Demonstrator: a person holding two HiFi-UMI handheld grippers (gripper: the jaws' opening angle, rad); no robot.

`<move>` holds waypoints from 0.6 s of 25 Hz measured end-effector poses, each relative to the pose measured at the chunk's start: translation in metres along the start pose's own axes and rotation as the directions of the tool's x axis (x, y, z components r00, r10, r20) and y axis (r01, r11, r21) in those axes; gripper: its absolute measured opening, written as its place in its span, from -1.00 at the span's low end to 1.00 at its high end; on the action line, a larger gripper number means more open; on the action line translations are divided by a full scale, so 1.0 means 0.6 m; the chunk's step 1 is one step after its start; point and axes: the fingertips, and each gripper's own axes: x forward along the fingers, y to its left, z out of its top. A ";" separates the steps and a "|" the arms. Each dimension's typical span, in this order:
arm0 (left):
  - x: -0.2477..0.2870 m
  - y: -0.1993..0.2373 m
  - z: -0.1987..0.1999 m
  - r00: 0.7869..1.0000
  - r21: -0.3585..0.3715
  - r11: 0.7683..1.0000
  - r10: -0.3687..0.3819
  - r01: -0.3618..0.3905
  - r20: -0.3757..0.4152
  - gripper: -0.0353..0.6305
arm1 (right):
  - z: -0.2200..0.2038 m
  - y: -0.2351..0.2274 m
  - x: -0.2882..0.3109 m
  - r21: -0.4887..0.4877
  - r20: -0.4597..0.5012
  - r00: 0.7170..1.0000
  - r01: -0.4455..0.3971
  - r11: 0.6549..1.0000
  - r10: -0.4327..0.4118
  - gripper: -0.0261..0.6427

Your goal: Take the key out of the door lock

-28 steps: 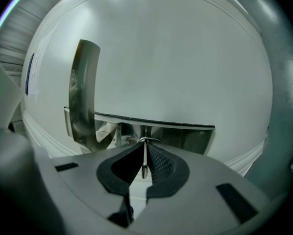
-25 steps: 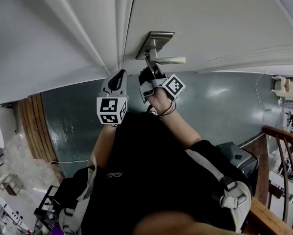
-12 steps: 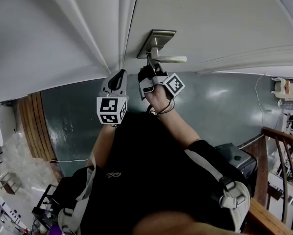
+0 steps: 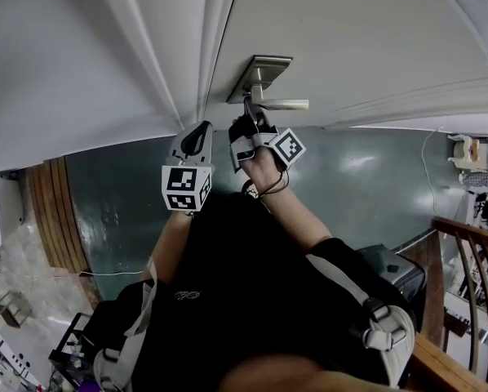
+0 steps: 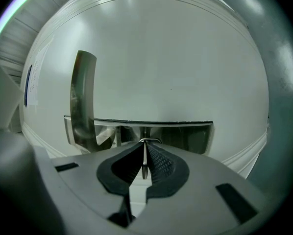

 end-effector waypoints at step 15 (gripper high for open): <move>-0.004 -0.007 -0.018 1.000 -0.021 1.000 -0.009 0.009 -0.014 -0.81 | 0.002 -0.005 -0.013 -0.048 -0.017 1.000 -0.004 0.999 0.003 -0.83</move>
